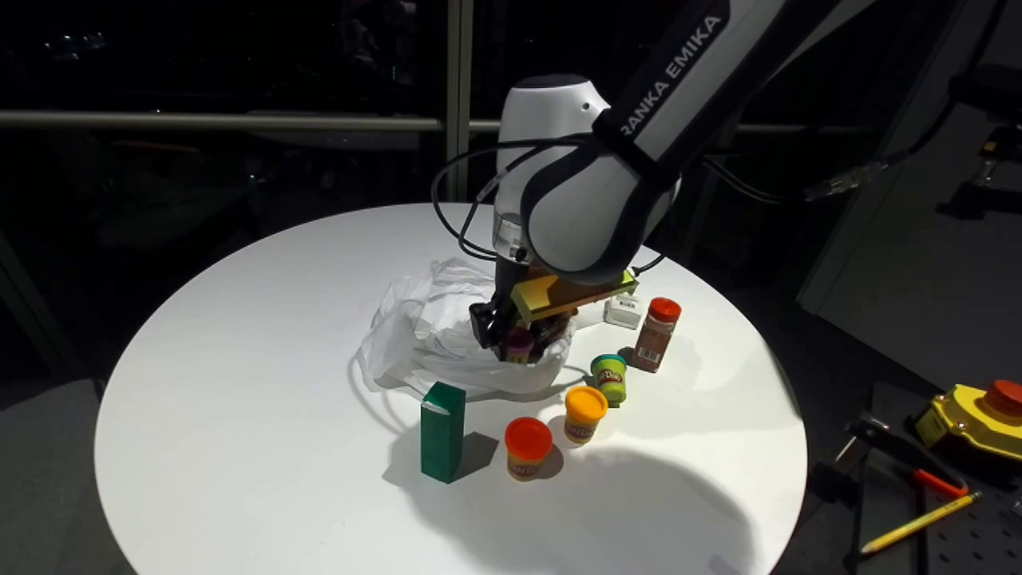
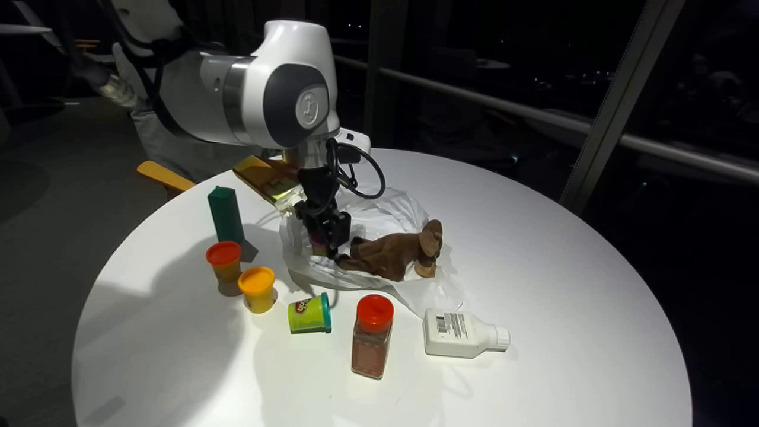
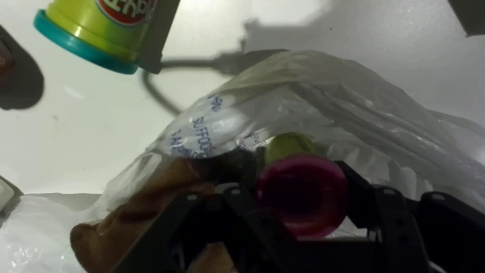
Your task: Remove the objects from the plastic bag and put them on the table.
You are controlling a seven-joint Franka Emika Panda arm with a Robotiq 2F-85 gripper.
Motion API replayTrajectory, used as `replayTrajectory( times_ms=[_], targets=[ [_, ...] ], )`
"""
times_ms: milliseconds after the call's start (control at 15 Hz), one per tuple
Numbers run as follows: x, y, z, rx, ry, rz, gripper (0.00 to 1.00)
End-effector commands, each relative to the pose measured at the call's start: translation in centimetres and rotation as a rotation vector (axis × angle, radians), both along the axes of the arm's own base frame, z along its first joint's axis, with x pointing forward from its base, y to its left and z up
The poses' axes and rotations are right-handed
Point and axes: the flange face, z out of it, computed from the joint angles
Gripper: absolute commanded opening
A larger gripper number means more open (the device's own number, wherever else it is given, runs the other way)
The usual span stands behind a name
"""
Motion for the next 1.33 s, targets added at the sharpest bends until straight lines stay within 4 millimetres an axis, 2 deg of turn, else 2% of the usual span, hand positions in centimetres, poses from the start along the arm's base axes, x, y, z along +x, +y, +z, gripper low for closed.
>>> replayTrajectory(
  times_ms=[0, 200, 400, 533, 733, 1000, 1133, 1267],
  targets=[
    [0.4, 0.1, 1.7, -0.047, -0.001, -0.001, 0.27],
    [0.2, -0.3, 3.9, -0.087, -0.020, -0.027, 0.25],
    [-0.7, -0.5, 7.4, -0.075, -0.065, -0.068, 0.25],
    [-2.1, -0.8, 9.8, -0.058, -0.098, -0.102, 0.25],
    [-5.6, -1.3, 12.2, -0.037, -0.108, -0.141, 0.25],
    [-11.4, -0.4, 12.9, -0.016, -0.080, -0.150, 0.25],
    [-14.1, 0.3, 12.4, 0.000, -0.049, -0.156, 0.25],
    [-15.8, 0.7, 11.4, 0.026, -0.048, -0.161, 0.25]
  ],
)
